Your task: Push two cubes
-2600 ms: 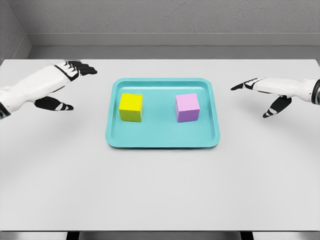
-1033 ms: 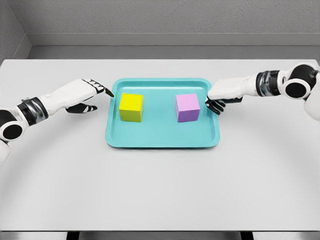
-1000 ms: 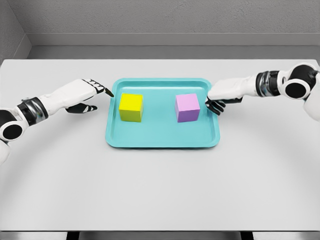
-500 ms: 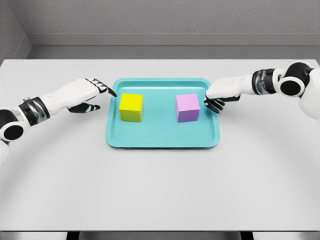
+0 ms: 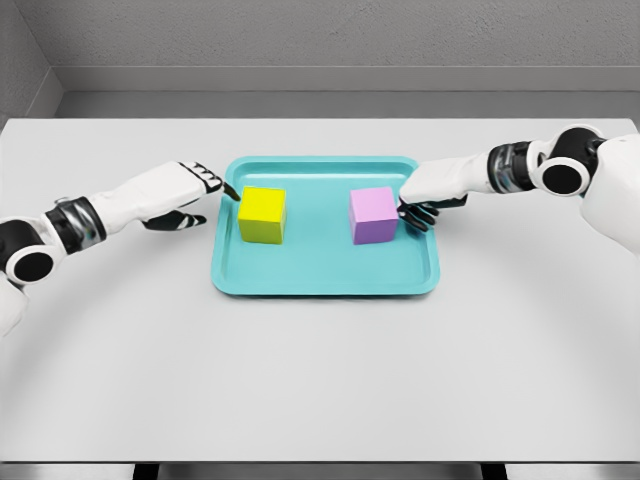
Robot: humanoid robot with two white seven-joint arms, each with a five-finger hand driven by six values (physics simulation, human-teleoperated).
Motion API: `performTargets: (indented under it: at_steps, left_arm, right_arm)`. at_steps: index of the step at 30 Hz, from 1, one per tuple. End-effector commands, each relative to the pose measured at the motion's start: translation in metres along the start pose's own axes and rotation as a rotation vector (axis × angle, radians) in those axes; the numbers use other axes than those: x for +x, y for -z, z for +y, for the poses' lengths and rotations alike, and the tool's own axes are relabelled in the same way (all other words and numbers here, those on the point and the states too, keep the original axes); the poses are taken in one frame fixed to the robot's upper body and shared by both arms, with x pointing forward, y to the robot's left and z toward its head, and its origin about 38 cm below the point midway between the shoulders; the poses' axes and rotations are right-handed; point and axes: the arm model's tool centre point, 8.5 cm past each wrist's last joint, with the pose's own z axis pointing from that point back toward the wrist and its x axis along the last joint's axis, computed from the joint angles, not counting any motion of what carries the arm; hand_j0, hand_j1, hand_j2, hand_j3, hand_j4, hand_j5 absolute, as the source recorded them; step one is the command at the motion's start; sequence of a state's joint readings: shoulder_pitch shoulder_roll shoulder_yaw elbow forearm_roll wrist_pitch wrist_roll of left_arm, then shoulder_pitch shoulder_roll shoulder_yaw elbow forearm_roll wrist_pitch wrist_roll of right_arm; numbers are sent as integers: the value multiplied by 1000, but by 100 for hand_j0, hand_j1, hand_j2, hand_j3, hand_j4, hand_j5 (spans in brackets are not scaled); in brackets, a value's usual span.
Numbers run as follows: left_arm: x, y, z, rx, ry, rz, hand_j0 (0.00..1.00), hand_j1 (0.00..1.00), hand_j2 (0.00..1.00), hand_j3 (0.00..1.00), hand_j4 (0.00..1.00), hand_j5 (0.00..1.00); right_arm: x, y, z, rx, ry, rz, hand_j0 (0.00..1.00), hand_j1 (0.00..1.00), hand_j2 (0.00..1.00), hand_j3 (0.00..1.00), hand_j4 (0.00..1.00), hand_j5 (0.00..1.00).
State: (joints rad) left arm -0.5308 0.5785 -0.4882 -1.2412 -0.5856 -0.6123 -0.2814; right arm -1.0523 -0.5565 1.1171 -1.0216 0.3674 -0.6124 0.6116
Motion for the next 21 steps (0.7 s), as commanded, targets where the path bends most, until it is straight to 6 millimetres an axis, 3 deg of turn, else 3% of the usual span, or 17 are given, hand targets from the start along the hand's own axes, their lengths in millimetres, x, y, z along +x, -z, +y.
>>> performTargets:
  at_steps: [1,21]
  left_arm:
    - [2,2,-1,3,-6,-8,71,71,71,71,71,71]
    - [6,6,-2,-4,-2,-21,71,71,71,71,71,71]
  right_arm:
    - [2,2,-2,-3,0,-4,10,10,10,10,10,10]
    - [12,15,-10,-4,-19,-33,10,10,10,10,10,10]
